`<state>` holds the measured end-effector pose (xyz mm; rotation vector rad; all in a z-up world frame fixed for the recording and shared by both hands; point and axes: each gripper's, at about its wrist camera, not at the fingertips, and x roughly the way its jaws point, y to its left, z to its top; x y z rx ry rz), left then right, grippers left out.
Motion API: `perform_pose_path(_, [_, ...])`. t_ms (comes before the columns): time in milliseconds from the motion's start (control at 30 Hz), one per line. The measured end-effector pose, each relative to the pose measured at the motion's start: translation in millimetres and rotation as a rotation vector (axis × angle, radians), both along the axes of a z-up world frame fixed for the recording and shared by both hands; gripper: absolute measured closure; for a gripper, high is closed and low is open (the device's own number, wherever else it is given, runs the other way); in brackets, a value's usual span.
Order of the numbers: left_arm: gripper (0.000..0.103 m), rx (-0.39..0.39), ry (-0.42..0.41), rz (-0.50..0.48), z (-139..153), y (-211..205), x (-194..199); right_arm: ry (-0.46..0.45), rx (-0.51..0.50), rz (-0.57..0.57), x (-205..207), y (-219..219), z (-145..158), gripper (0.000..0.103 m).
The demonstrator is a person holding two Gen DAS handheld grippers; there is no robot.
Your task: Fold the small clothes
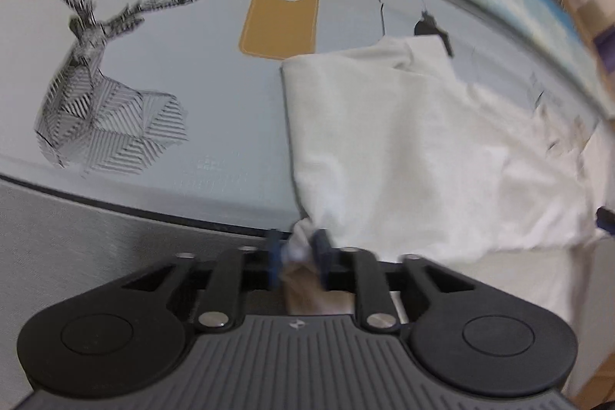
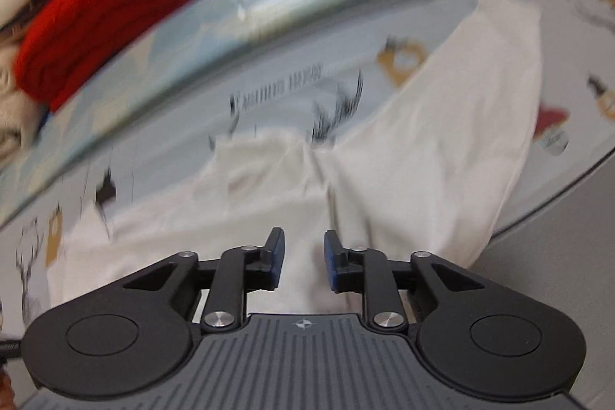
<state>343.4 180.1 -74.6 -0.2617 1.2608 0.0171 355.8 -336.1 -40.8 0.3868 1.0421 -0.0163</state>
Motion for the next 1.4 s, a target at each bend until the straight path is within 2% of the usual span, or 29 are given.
perform_pose_path(100, [0.088,0.053,-0.004,-0.029,1.3,-5.8,-1.9,0.083,-0.079,0.001,2.6,6.8,-25.3,0.079])
perform_pose_path(167, [0.088,0.116,-0.011,-0.063,5.1,-14.9,-2.4,0.115,-0.130,0.016,2.4,10.4,-39.4,0.080])
perform_pose_path(233, [0.087,0.179,-0.021,-0.086,12.0,-24.4,-1.4,0.121,-0.123,0.021,0.3,7.9,-43.1,0.080])
perform_pose_path(300, [0.087,0.249,-0.093,-0.127,26.6,-37.0,-4.2,0.084,-0.081,0.001,-1.9,-2.5,-30.1,0.080])
perform_pose_path(367, [0.086,0.218,-0.182,-0.169,38.4,-44.7,-6.7,-0.010,-0.042,-0.015,-7.1,-18.4,-6.8,0.080])
perform_pose_path(433, [0.084,0.114,-0.258,-0.205,42.4,-49.1,-8.2,-0.116,-0.023,-0.046,-13.0,-40.6,14.1,0.080])
perform_pose_path(467, [0.083,0.089,-0.265,-0.227,37.9,-53.1,-7.0,-0.166,-0.020,-0.071,-15.9,-54.1,21.6,0.080])
perform_pose_path(500, [0.083,0.093,-0.235,-0.252,28.2,-58.0,-5.2,-0.219,-0.022,-0.108,-18.5,-71.9,27.7,0.080])
perform_pose_path(567, [0.084,0.157,-0.091,-0.286,-1.1,-68.7,1.4,-0.305,-0.038,-0.178,-20.9,-107.2,32.7,0.079])
perform_pose_path(600, [0.083,0.182,-0.052,-0.300,-10.9,-70.8,0.5,-0.329,-0.046,-0.215,-19.6,-124.0,32.1,0.079])
perform_pose_path(633, [0.083,0.197,-0.066,-0.315,-7.7,-74.3,1.1,-0.338,-0.044,-0.262,-17.7,-144.0,28.9,0.079])
perform_pose_path(700, [0.081,0.178,-0.070,-0.293,-2.8,-73.5,2.9,-0.316,-0.002,-0.339,-10.4,-180.7,15.8,0.079])
perform_pose_path(767, [0.081,0.174,-0.075,-0.295,-7.3,-72.5,0.6,-0.303,-0.005,-0.380,0.7,-206.4,4.2,0.078])
perform_pose_path(833, [0.080,0.201,-0.089,-0.333,-8.5,-79.0,-0.1,-0.279,-0.022,-0.406,15.7,-227.3,-9.9,0.073])
perform_pose_path(933, [0.080,0.196,-0.090,-0.333,-7.9,-77.8,-1.1,-0.249,-0.006,-0.413,42.1,-250.1,-31.2,0.069])
perform_pose_path(1067, [0.080,0.188,-0.089,-0.343,-10.6,-76.9,-0.2,-0.252,0.033,-0.491,72.8,-278.5,-49.3,0.064])
perform_pose_path(1200, [0.080,0.185,-0.095,-0.360,-10.9,-76.4,-0.3,-0.237,0.076,-0.563,104.9,-302.8,-64.7,0.064])
perform_pose_path(1333, [0.080,0.171,-0.097,-0.362,-12.1,-73.7,-1.1,-0.258,0.047,-0.577,125.7,-307.4,-71.5,0.064])
perform_pose_path(1367, [0.080,0.169,-0.095,-0.363,-12.4,-73.4,-0.5,-0.263,0.042,-0.571,128.0,-306.0,-70.7,0.070])
perform_pose_path(1400, [0.081,0.168,-0.092,-0.366,-12.9,-73.4,1.1,-0.269,0.036,-0.563,130.1,-304.7,-70.3,0.085])
